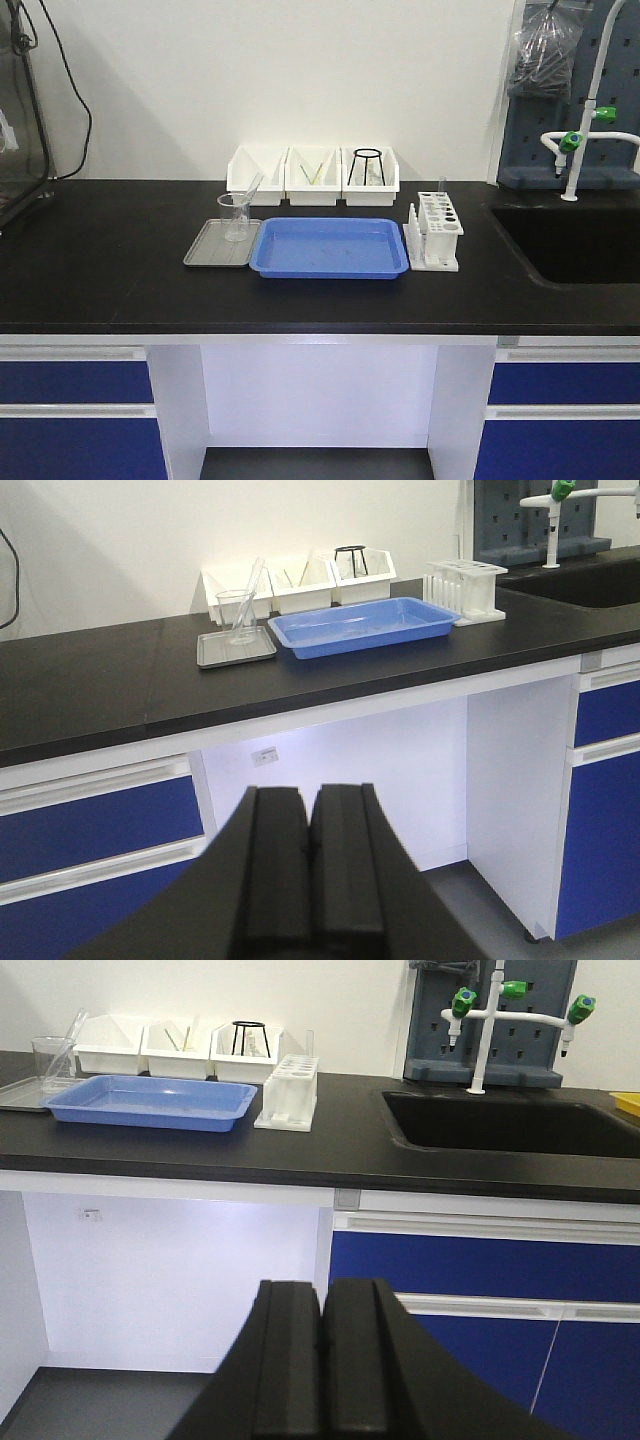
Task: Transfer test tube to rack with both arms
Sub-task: 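Drive the base forward toward the bench with the white bins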
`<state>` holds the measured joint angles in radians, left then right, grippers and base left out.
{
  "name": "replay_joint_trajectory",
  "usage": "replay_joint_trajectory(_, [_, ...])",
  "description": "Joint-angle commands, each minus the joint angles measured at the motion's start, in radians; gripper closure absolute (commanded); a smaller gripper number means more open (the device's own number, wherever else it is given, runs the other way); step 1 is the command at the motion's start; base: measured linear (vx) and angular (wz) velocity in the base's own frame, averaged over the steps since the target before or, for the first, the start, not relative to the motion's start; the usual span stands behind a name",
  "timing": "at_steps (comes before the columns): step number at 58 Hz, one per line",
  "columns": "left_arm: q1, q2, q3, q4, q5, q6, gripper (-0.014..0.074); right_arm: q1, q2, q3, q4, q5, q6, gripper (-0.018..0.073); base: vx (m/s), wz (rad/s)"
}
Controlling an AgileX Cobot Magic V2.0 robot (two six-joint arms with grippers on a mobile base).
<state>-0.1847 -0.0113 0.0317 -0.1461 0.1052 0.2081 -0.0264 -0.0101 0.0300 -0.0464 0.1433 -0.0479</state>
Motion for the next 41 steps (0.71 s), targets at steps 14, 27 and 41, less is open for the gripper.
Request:
replay_joint_trajectory(14, [0.001, -0.013, -0.030, -0.008, -0.079, -0.001, 0.0603, -0.008, -0.008, 0.019, -0.013, -0.078, -0.010, 0.0569, 0.00, 0.00])
replay_joint_trajectory(27, [0.001, -0.013, -0.030, -0.008, -0.079, -0.001, 0.0603, -0.008, -0.008, 0.019, -0.013, -0.078, -0.010, 0.0569, 0.00, 0.00])
replay_joint_trajectory(41, [0.001, -0.013, -0.030, -0.008, -0.079, -0.001, 0.0603, -0.008, -0.008, 0.019, -0.013, -0.078, -0.011, 0.0570, 0.00, 0.00])
